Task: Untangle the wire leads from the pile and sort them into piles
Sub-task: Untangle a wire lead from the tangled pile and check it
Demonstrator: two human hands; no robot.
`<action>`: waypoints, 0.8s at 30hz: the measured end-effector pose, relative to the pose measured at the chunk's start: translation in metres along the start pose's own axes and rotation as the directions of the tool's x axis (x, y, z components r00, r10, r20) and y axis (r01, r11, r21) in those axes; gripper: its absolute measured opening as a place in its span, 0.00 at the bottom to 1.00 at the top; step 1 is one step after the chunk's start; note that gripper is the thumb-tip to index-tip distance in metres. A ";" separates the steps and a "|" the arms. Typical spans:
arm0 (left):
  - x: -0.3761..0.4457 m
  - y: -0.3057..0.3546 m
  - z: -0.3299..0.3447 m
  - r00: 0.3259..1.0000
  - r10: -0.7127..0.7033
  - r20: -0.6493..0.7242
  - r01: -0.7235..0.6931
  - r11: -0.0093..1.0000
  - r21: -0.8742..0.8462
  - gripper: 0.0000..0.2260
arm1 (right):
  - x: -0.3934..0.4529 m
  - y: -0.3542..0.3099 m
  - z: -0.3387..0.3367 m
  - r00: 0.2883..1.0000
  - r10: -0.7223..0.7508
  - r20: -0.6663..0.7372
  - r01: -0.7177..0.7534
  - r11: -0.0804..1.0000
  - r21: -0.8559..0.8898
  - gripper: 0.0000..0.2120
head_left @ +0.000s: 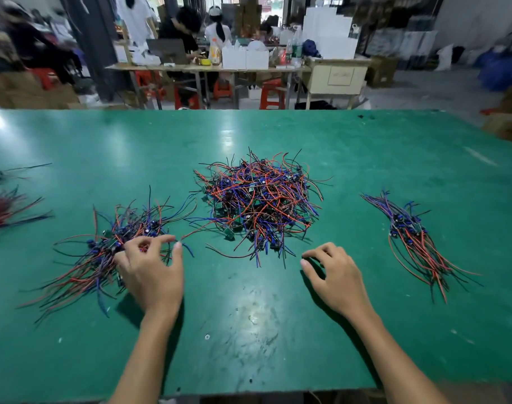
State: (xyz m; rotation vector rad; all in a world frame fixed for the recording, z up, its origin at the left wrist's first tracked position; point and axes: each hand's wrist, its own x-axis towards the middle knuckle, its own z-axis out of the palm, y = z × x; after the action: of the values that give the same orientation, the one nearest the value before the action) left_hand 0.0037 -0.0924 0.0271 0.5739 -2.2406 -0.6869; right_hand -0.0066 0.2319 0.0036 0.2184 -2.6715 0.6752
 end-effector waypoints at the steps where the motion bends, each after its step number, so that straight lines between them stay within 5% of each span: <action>1: -0.007 0.013 0.005 0.994 0.100 0.042 -0.099 0.994 -0.044 0.06 | 0.001 -0.001 0.000 1.000 0.000 0.011 0.000 1.000 -0.011 0.07; 4: -0.034 0.055 0.032 0.897 0.317 0.307 -0.283 0.947 -0.151 0.10 | 0.001 -0.002 0.000 0.999 0.008 0.044 -0.007 1.000 -0.026 0.09; 7: -0.055 0.076 0.056 0.862 0.287 0.418 -0.282 0.956 -0.076 0.12 | -0.001 0.000 -0.002 0.999 0.017 0.047 -0.017 1.000 0.003 0.08; 13: -0.059 0.071 0.056 0.907 0.222 0.358 -0.179 0.973 -0.148 0.08 | 0.001 -0.005 0.001 0.994 0.090 0.062 -0.091 0.996 0.002 0.08; 16: -0.063 0.072 0.048 0.900 0.313 0.302 -0.229 0.932 -0.282 0.04 | 0.000 -0.014 0.004 0.980 0.189 0.063 -0.196 0.972 0.129 0.13; 20: -0.073 0.072 0.045 0.744 0.643 0.181 -0.569 0.752 -0.333 0.03 | -0.001 -0.024 0.006 0.964 0.232 0.133 -0.265 0.894 0.362 0.24; 24: -0.074 0.072 0.049 0.621 0.769 0.155 -0.705 0.633 -0.319 0.04 | 0.002 -0.023 0.002 0.950 0.265 0.163 -0.304 0.678 0.669 0.12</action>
State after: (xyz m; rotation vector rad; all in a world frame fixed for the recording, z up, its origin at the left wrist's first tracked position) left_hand 0.0012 0.0192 0.0049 -0.6201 -2.3141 -0.5765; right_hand -0.0037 0.2103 0.0124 -0.0021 -2.3839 1.7871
